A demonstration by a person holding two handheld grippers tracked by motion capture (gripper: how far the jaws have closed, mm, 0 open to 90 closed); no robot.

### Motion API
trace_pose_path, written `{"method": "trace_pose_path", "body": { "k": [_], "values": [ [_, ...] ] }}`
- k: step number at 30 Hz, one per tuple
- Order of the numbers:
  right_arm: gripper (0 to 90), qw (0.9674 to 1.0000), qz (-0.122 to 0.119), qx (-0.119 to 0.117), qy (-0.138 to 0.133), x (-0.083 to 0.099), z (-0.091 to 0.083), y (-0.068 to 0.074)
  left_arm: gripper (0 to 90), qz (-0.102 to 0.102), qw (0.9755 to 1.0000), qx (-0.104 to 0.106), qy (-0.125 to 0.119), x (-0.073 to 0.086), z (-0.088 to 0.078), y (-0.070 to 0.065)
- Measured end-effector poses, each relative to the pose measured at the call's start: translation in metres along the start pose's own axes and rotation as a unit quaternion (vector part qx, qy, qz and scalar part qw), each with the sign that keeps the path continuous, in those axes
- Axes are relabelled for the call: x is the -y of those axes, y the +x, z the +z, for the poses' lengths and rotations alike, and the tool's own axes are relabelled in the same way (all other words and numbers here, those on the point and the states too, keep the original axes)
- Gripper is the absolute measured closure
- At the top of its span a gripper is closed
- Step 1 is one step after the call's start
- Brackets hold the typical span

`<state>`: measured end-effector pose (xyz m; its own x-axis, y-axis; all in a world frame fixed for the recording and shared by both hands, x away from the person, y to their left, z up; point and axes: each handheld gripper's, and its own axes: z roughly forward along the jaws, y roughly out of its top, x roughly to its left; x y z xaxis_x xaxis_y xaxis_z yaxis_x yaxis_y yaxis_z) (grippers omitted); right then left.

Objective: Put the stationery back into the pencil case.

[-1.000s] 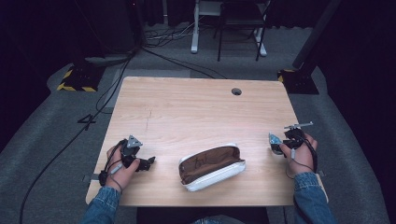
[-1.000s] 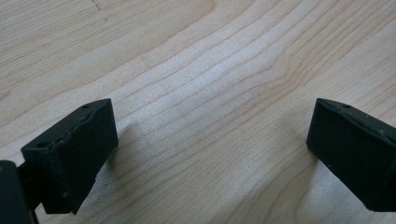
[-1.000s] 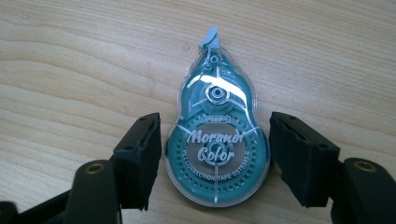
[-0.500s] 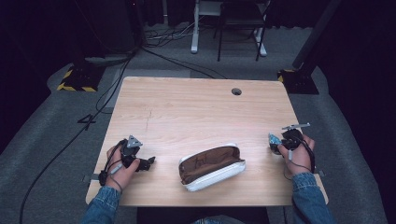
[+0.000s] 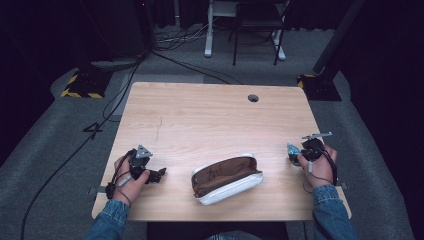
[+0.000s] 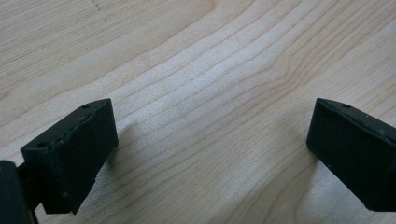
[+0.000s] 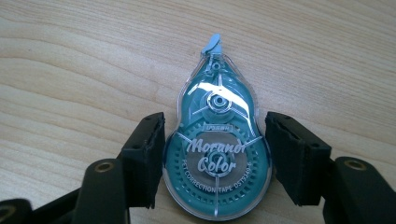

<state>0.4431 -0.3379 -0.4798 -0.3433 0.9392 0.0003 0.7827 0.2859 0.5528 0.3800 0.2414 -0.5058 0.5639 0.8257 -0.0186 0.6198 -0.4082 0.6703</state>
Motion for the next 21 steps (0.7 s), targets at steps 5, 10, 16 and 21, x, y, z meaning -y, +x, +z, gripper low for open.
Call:
{"method": "trace_pose_path", "body": {
  "k": [5, 10, 16, 21],
  "values": [
    [39.7, 1.0000, 0.001, -0.006, -0.001, 0.000, 0.000, 0.001, 2.0, -0.001, 1.0000, 0.000, 0.000, 0.000, 0.000, 0.000],
    [39.7, 0.9999, 0.001, -0.009, -0.008, -0.001, -0.003, 0.002, 2.0, 0.000, 1.0000, 0.002, 0.000, 0.000, 0.000, 0.000],
    [39.7, 0.9996, -0.004, -0.008, -0.027, -0.005, -0.014, 0.004, 2.0, -0.001, 1.0000, 0.003, 0.000, 0.000, 0.001, 0.000],
    [39.7, 0.9990, -0.006, -0.010, -0.043, -0.009, -0.024, 0.007, 1.9, 0.001, 1.0000, 0.003, 0.001, -0.001, 0.000, 0.000]
  ]
}}
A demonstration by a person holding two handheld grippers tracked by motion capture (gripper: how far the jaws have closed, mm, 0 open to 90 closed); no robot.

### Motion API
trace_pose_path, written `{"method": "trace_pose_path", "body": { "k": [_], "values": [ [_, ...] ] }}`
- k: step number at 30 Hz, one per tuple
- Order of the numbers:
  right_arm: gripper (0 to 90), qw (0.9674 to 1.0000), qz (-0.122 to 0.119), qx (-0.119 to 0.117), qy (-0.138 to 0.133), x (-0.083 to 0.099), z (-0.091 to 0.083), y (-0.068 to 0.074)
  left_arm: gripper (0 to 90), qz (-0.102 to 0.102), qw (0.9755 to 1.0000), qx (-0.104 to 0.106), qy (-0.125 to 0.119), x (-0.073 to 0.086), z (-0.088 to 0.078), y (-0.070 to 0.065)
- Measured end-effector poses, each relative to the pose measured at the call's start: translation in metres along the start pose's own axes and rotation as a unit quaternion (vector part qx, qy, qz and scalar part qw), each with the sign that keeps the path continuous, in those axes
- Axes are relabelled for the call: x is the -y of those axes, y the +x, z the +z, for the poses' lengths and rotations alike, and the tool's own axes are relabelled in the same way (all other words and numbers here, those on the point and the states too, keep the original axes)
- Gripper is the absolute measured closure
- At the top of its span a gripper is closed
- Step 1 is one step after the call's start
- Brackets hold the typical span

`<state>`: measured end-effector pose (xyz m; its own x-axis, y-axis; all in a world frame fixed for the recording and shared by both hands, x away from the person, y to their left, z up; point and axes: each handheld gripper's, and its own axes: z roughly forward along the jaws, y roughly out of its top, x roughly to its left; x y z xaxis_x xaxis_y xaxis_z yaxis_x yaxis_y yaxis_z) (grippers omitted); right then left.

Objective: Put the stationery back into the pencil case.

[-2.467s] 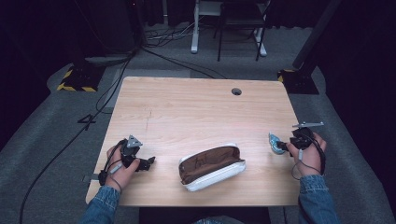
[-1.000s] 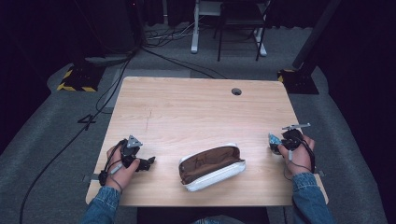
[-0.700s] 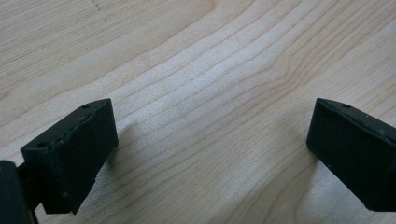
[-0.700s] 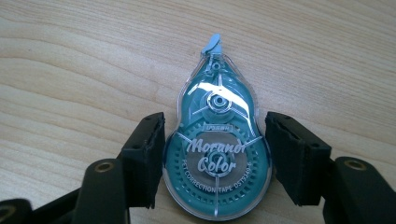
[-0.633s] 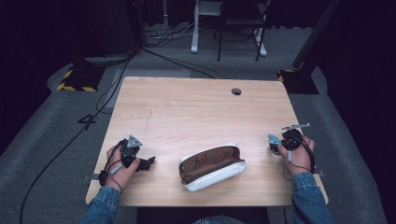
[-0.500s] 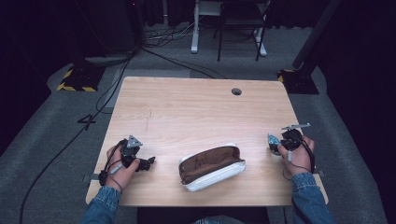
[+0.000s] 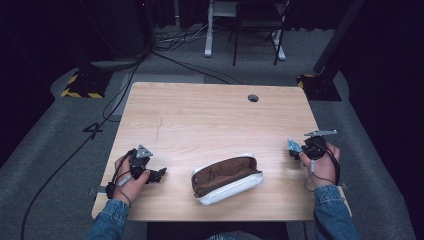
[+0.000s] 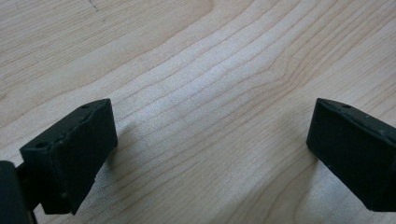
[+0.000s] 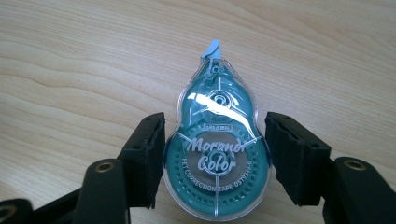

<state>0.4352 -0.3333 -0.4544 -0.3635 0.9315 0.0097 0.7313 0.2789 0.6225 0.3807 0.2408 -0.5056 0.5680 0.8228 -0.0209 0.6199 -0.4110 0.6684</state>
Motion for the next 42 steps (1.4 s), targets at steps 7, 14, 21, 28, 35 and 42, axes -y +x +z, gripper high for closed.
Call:
{"method": "trace_pose_path", "body": {
  "k": [7, 14, 21, 28, 35, 42],
  "values": [
    [39.8, 0.9999, -0.007, -0.005, -0.015, -0.006, -0.013, 0.007, 1.9, -0.001, 1.0000, 0.001, 0.000, 0.000, 0.001, 0.000],
    [39.8, 0.9994, -0.019, -0.012, -0.026, -0.013, -0.027, 0.018, 1.8, 0.001, 1.0000, 0.001, -0.001, -0.001, 0.001, 0.000],
    [39.7, 0.9982, -0.039, -0.026, -0.036, -0.020, -0.040, 0.032, 1.8, -0.001, 1.0000, 0.003, 0.000, -0.002, 0.002, -0.001],
    [39.7, 0.9957, -0.062, -0.051, -0.047, -0.028, -0.057, 0.054, 1.8, 0.002, 1.0000, 0.004, -0.002, -0.002, 0.002, -0.001],
    [39.7, 0.9929, -0.086, -0.064, -0.051, -0.032, -0.067, 0.071, 1.8, 0.005, 1.0000, 0.004, -0.001, -0.003, 0.003, -0.001],
    [39.7, 0.9884, -0.114, -0.084, -0.054, -0.037, -0.077, 0.092, 1.8, 0.005, 1.0000, 0.004, -0.001, -0.003, 0.003, -0.001]
  ]
}}
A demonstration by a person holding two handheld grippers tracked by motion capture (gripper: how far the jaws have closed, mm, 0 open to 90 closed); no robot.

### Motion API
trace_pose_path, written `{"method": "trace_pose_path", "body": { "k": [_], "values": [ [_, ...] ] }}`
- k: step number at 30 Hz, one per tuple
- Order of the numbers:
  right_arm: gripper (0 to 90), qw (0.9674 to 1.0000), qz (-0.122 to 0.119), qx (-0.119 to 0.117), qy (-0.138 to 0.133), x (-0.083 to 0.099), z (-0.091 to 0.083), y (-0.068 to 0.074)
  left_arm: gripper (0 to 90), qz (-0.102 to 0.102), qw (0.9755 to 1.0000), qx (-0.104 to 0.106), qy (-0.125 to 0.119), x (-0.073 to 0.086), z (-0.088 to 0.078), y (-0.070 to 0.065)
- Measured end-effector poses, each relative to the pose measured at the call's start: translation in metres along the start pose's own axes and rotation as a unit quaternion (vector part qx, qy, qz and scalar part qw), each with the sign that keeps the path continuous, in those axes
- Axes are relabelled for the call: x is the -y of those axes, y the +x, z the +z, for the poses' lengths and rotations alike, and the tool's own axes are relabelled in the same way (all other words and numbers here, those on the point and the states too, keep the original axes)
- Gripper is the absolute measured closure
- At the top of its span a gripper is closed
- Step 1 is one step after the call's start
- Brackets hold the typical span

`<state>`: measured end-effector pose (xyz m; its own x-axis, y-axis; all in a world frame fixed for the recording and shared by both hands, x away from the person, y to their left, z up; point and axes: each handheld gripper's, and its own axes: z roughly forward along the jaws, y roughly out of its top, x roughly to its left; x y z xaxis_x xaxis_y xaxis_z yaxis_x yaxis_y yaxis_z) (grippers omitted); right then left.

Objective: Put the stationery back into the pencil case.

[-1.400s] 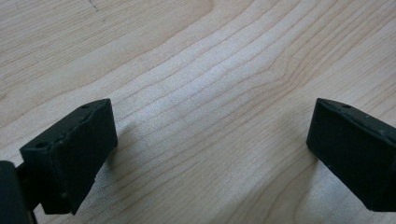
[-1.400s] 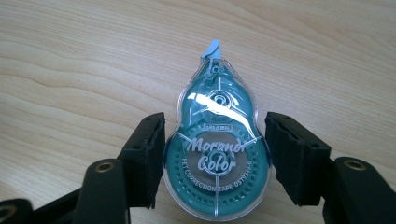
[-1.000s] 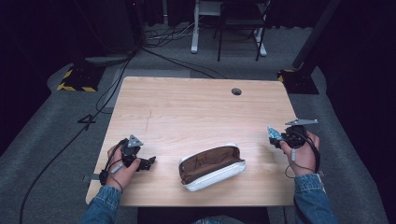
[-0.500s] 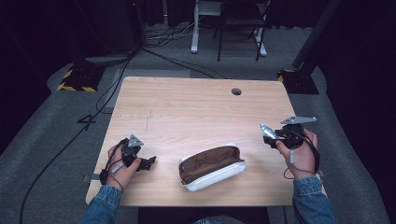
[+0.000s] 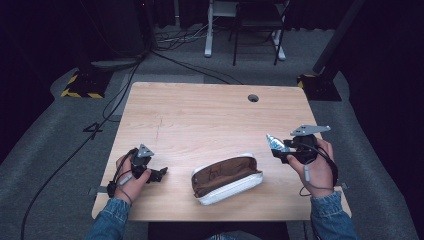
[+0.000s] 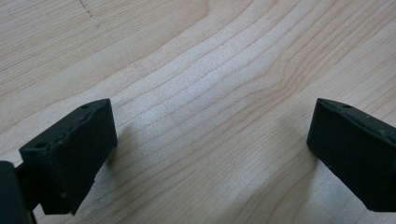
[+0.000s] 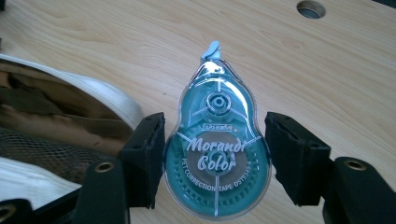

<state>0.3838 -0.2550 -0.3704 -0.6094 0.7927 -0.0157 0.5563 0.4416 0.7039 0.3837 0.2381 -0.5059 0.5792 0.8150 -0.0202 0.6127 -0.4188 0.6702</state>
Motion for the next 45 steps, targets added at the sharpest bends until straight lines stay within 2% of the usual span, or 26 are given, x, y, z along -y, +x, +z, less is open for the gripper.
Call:
{"method": "trace_pose_path", "body": {
  "k": [11, 20, 34, 42, 45],
  "values": [
    [39.7, 0.9986, -0.030, -0.044, 0.001, -0.009, -0.001, 0.027, 1.8, 0.000, 1.0000, 0.000, 0.000, 0.000, 0.000, 0.000],
    [39.7, 0.9963, -0.055, -0.066, 0.004, -0.014, 0.001, 0.047, 1.8, 0.000, 1.0000, 0.000, 0.000, 0.000, 0.000, 0.000],
    [39.7, 0.9908, -0.082, -0.107, 0.015, -0.020, 0.007, 0.072, 1.8, 0.000, 1.0000, 0.000, 0.000, 0.000, 0.000, 0.000],
    [39.7, 0.9877, -0.095, -0.122, 0.023, -0.022, 0.010, 0.082, 1.8, 0.000, 1.0000, 0.000, 0.000, 0.000, 0.000, 0.000],
    [39.7, 0.9857, -0.100, -0.133, 0.028, -0.023, 0.012, 0.086, 1.8, 0.000, 1.0000, 0.000, 0.000, 0.000, 0.000, 0.000]
  ]
}}
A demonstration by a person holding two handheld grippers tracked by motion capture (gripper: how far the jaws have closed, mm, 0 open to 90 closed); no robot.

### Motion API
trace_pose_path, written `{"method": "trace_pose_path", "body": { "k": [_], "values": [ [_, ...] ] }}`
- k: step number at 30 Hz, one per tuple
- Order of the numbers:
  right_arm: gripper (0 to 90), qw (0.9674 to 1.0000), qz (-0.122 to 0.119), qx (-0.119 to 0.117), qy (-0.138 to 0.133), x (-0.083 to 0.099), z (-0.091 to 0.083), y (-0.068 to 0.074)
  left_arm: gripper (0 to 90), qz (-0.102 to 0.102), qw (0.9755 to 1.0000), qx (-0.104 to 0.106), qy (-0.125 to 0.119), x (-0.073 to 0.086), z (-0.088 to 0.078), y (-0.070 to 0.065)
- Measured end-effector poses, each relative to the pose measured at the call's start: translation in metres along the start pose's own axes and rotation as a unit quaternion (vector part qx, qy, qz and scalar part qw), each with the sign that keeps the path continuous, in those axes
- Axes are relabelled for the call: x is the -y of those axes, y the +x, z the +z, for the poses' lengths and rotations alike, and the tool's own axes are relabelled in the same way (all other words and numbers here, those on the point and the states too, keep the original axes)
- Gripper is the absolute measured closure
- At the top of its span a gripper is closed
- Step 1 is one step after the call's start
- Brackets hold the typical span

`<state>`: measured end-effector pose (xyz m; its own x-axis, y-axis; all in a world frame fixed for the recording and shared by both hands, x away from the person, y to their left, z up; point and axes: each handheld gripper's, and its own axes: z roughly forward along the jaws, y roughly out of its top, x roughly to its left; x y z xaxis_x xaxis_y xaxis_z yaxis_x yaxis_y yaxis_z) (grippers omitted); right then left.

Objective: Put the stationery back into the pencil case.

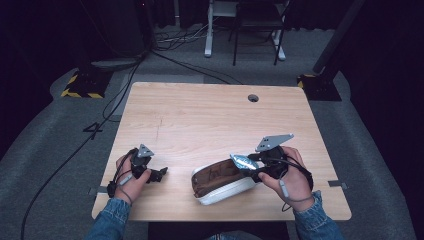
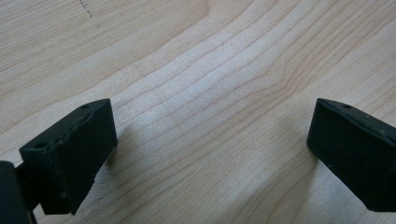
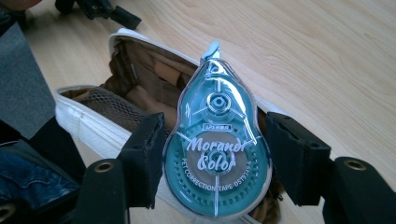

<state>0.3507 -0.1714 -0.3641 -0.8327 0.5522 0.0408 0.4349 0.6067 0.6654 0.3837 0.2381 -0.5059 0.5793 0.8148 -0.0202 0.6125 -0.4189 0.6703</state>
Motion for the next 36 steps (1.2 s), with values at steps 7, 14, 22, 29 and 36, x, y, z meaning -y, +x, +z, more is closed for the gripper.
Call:
{"method": "trace_pose_path", "body": {
  "k": [7, 14, 22, 29, 36],
  "values": [
    [39.7, 0.9997, -0.009, -0.023, 0.006, -0.004, 0.006, 0.006, 1.8, 0.000, 1.0000, 0.000, 0.000, 0.000, 0.000, 0.000],
    [39.7, 0.9989, -0.018, -0.038, 0.022, -0.006, 0.013, 0.011, 1.8, 0.000, 1.0000, 0.000, 0.000, 0.000, 0.000, 0.000],
    [39.6, 0.9979, -0.024, -0.050, 0.034, -0.008, 0.018, 0.014, 1.8, 0.000, 1.0000, 0.000, 0.000, 0.000, 0.000, 0.000],
    [39.6, 0.9960, -0.040, -0.063, 0.048, -0.010, 0.022, 0.017, 2.0, 0.001, 1.0000, 0.000, 0.001, 0.000, 0.000, 0.000],
    [39.6, 0.9945, -0.050, -0.071, 0.059, -0.011, 0.028, 0.018, 2.2, 0.001, 1.0000, -0.001, 0.001, 0.000, 0.000, 0.000]
  ]
}}
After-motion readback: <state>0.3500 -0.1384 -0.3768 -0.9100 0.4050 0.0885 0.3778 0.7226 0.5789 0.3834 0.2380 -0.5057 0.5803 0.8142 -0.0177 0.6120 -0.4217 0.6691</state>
